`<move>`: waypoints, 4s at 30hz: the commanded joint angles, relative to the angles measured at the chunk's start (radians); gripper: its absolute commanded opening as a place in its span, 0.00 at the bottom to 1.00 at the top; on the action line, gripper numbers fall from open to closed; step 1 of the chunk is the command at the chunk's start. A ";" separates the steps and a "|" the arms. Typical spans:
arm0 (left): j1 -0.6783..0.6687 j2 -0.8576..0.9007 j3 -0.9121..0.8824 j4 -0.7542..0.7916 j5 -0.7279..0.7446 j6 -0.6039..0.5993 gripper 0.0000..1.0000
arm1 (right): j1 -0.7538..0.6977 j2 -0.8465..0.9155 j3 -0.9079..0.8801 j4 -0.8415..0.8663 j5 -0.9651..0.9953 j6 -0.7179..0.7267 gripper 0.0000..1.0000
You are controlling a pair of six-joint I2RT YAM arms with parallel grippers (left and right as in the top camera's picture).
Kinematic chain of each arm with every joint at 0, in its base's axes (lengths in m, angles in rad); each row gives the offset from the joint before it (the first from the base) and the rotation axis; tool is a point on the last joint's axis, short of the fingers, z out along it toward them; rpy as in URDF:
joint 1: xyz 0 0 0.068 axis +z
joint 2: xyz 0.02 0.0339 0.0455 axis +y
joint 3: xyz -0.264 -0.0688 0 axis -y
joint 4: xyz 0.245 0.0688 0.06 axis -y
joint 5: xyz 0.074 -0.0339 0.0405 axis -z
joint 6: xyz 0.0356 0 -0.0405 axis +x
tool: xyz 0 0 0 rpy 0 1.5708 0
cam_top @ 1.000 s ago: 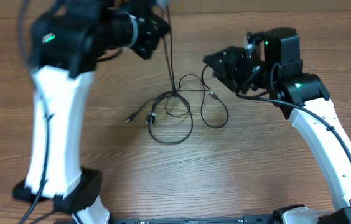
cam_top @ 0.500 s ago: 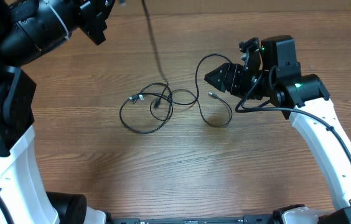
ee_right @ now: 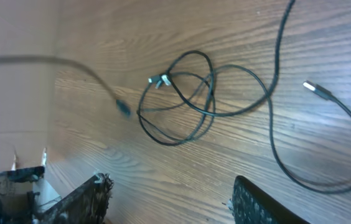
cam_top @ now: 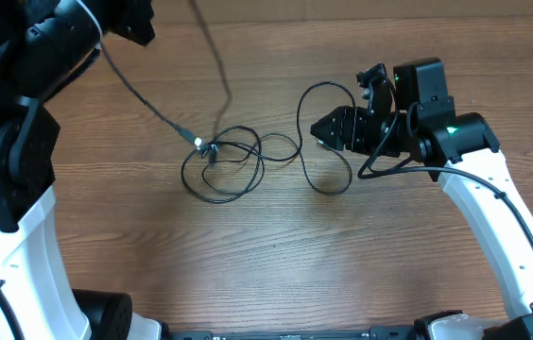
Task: Untangle cables
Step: 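Carry one cable leftward with the left gripper and drop it at left, then move the left gripper back to the remaining cable pile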
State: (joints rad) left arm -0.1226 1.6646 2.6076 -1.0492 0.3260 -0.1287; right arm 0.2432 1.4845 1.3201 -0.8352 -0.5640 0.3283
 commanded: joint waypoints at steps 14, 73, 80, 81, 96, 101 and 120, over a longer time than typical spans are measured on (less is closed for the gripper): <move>0.329 0.143 0.006 -0.301 -0.758 -0.065 0.04 | 0.003 0.003 0.010 -0.057 0.090 -0.023 0.60; 0.116 0.406 -0.003 -0.635 -0.196 0.031 0.95 | 0.002 0.003 0.010 -0.222 0.235 -0.019 1.00; -0.031 0.505 -0.128 -0.640 -0.213 0.145 0.99 | 0.002 0.003 0.010 -0.232 0.267 -0.019 1.00; -0.048 0.505 -0.171 -0.640 -0.230 0.144 0.95 | 0.002 0.003 0.010 -0.240 0.282 -0.019 1.00; -0.100 0.160 -0.801 -0.555 -0.237 0.055 0.97 | 0.002 0.003 0.010 -0.248 0.328 -0.019 1.00; -0.101 0.106 -0.965 -0.338 -0.228 0.053 0.98 | 0.002 0.003 0.010 -0.249 0.327 -0.019 1.00; -0.103 0.240 -1.250 0.173 -0.145 -0.010 0.46 | 0.002 0.003 0.010 -0.245 0.328 -0.019 1.00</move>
State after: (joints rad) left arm -0.2272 1.8900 1.3636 -0.8780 0.1268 -0.1024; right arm 0.2428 1.4845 1.3201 -1.0859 -0.2466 0.3103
